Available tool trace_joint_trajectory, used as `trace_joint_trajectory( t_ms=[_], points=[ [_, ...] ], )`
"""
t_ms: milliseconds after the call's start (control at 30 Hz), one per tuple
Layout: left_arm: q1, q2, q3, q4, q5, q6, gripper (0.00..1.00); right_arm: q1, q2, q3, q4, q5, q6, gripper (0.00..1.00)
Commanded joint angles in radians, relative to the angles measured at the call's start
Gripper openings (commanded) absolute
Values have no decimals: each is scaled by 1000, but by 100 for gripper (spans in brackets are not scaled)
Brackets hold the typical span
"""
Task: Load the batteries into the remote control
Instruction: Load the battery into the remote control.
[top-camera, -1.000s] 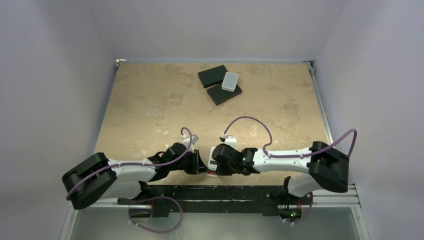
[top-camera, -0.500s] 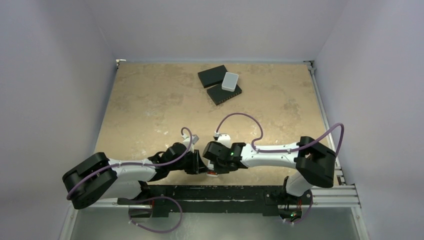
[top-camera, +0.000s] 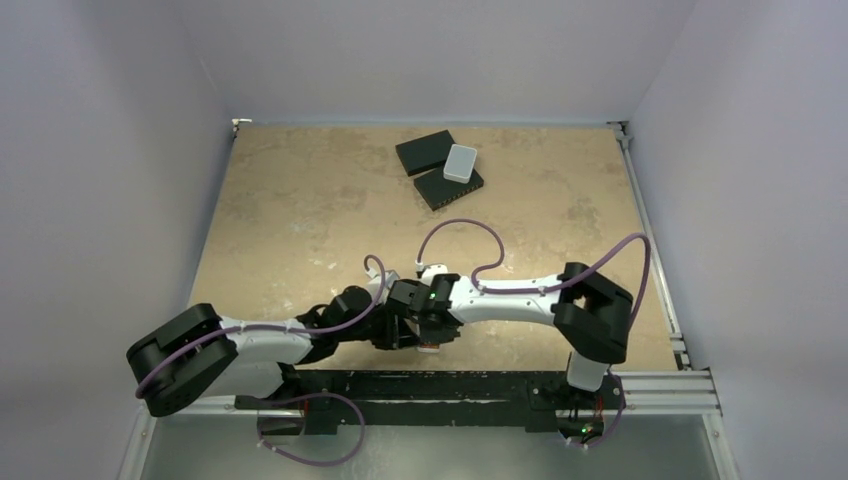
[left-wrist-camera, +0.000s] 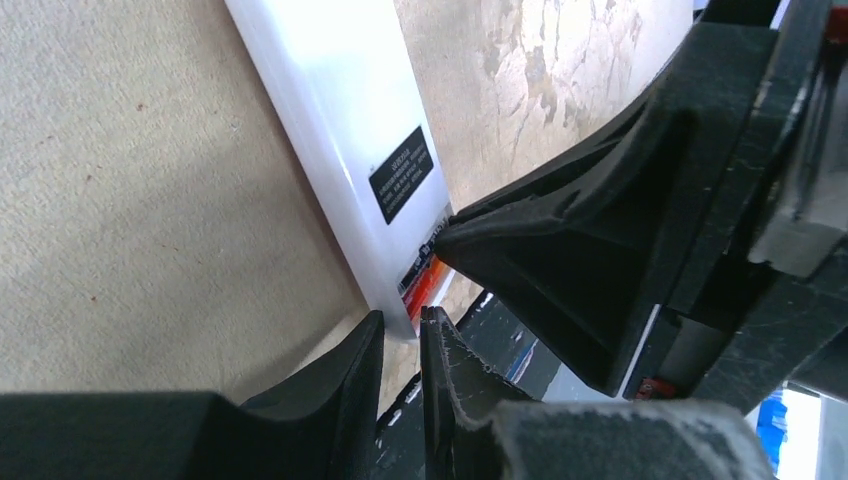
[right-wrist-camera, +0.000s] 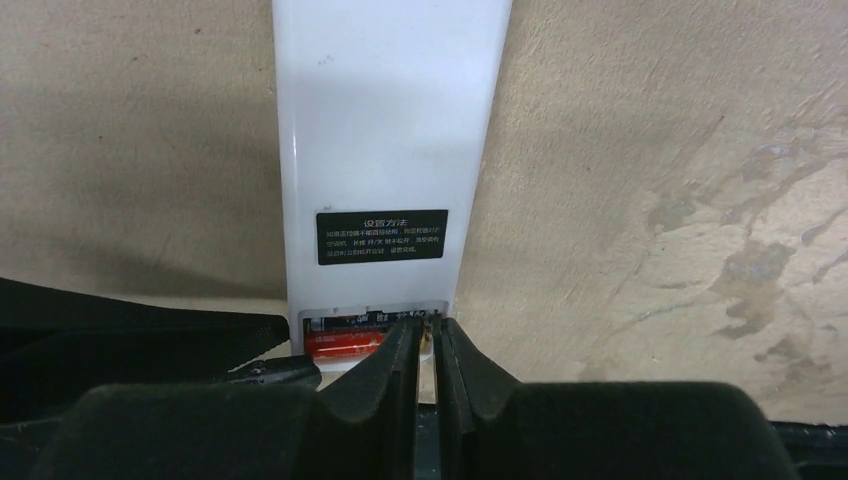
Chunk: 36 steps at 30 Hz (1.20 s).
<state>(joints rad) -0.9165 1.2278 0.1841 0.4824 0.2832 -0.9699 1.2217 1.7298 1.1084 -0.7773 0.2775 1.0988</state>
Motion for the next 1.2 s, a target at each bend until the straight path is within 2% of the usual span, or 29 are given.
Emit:
trace_joint_trajectory(
  t_ms=[0,300,767,967,1167],
  points=[
    [-2,0,-13,129,51,-18,19,-5,85,91,-60,90,22,18],
    [-3,0,-43,150,63,-20,19,7,120,181,-155,114,46,18],
    [-3,0,-57,96,6,-32,19,9,22,175,-194,160,67,20],
    [-2,-32,-45,39,-11,-35,19,9,-66,117,-160,160,59,21],
    [-2,-112,-10,-90,-46,-22,20,9,-142,85,-136,173,6,27]
  ],
)
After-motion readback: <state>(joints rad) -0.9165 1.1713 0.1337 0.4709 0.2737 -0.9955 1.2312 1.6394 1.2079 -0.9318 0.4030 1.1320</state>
